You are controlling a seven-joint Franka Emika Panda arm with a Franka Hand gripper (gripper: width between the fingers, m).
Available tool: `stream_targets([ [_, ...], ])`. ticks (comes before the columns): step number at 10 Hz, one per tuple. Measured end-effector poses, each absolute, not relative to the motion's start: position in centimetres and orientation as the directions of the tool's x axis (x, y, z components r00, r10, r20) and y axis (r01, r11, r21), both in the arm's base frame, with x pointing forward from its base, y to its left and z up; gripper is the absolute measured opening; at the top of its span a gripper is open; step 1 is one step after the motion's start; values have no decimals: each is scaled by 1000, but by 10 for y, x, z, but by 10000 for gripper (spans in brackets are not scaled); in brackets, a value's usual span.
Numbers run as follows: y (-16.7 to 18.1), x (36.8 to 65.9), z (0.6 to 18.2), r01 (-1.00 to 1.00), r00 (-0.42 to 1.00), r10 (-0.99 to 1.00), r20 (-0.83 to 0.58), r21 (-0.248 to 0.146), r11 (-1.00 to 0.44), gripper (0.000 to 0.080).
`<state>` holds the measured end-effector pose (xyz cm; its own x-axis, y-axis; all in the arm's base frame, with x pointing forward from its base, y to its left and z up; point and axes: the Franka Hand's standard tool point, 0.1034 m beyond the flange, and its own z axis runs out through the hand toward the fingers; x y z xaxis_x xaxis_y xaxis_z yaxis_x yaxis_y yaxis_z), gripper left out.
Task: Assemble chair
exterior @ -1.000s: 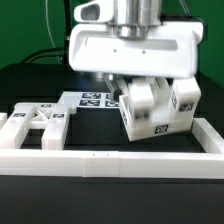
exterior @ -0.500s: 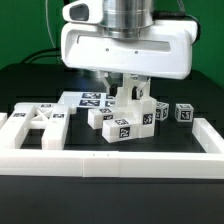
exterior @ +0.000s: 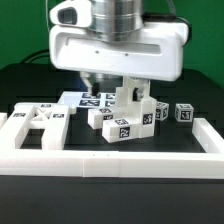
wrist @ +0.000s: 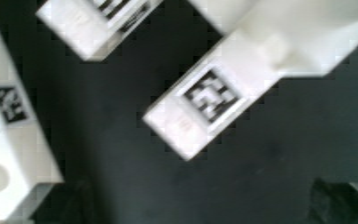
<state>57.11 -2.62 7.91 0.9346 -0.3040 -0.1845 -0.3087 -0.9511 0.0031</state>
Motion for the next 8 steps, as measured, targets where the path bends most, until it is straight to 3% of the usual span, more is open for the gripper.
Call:
stream_targets([
  [1,-32,573,78,-304,938,-300,-172,1,-953,638],
  [6,-32,574,77,-290,945,-286,-161,-2,-957,649],
  [8,-60,583,70,-208,977,-208,-37,8,-978,649],
])
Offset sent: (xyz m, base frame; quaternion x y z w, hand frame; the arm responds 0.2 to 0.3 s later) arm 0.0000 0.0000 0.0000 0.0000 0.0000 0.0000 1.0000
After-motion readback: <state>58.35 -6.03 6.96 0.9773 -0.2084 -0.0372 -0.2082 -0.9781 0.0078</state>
